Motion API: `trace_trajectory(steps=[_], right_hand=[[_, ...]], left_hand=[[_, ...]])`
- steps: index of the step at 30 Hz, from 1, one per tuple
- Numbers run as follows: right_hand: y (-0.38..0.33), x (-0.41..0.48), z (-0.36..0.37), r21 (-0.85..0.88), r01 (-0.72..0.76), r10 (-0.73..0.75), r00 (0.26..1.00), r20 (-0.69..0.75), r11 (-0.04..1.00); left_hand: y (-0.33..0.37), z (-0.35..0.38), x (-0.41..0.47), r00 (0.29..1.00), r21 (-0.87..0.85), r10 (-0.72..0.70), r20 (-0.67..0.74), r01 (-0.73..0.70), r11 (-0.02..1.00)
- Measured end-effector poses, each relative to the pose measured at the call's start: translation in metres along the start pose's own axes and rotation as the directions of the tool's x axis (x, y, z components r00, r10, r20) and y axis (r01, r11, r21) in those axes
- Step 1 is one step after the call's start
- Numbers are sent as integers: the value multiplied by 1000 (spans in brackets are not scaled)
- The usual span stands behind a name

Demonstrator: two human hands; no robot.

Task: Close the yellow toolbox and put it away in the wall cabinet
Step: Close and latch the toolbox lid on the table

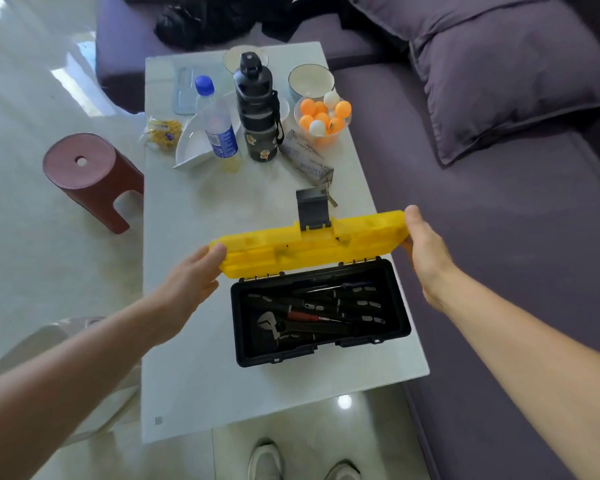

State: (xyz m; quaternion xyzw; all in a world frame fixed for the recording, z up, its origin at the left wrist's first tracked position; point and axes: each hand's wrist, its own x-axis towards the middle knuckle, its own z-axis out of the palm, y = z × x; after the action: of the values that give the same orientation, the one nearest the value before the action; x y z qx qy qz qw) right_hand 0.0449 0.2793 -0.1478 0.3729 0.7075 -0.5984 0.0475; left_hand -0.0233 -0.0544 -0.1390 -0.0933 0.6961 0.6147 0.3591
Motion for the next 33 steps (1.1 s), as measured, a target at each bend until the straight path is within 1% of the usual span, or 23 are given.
trace_trajectory(steps=[3, 5, 7, 9, 10, 12, 15, 18, 21, 23, 25, 26, 27, 28, 29, 30, 31, 32, 33], right_hand=[[21, -22, -8, 25, 28, -28, 1000, 2, 999], [36, -31, -14, 60, 46, -47, 999, 24, 997], [51, -39, -18, 76, 55, -59, 997, 47, 996], [70, -45, -20, 75, 49, -55, 996, 73, 996], [80, -48, -21, 75, 39, -45, 995, 86, 996], [101, -52, -21, 68, 24, -31, 994, 103, 997], [126, -53, -16, 21, 15, -18, 995, 101, 1000], [141, -53, -10, -49, -7, 11, 996, 87, 999], [140, -57, -7, -82, -25, 30, 997, 70, 996], [134, -62, -6, -155, -38, 35, 999, -18, 987], [127, -75, 0, -212, -99, 55, 977, -205, 972], [126, -85, 6, -183, -148, 87, 948, -306, 972], [126, -96, 14, -100, -206, 156, 916, -369, 973], [127, -108, 25, 27, -270, 261, 890, -374, 962], [128, -118, 36, 178, -345, 386, 868, -314, 922], [130, -127, 47, 327, -414, 491, 846, -207, 850], [131, -132, 58, 441, -465, 554, 827, -93, 768], [130, -135, 68, 515, -491, 575, 818, -3, 702], [129, -134, 78, 564, -499, 572, 819, 58, 658]], left_hand=[[-18, 2, -22, 997, 159, 78, 3, -77, 984], [-28, 1, -34, 993, 243, 104, 61, -116, 963], [-40, -1, -41, 989, 303, 93, 118, -125, 945], [-54, -2, -46, 990, 437, 80, 115, -123, 891], [-60, -2, -47, 993, 547, 80, 92, -118, 829], [-71, 3, -49, 992, 749, 115, 58, -120, 652], [-79, 21, -43, 979, 893, 187, 86, -159, 420], [-86, 34, -33, 970, 950, 221, 105, -163, 268], [-89, 34, -28, 954, 971, 256, 158, -197, 134], [-82, 32, -25, 943, 969, 254, 216, -238, 60], [-70, 32, -19, 928, 965, 268, 258, -262, -22], [-63, 33, -16, 920, 964, 288, 264, -265, -39], [-57, 36, -12, 916, 963, 302, 265, -268, -29], [-51, 41, -8, 916, 960, 302, 265, -278, 2], [-48, 47, -3, 916, 954, 290, 278, -299, 33], [-46, 54, 2, 915, 945, 269, 299, -323, 49], [-46, 61, 6, 916, 938, 243, 319, -342, 54], [-47, 67, 11, 919, 935, 218, 328, -348, 62], [-50, 71, 14, 926, 935, 201, 320, -343, 89]])
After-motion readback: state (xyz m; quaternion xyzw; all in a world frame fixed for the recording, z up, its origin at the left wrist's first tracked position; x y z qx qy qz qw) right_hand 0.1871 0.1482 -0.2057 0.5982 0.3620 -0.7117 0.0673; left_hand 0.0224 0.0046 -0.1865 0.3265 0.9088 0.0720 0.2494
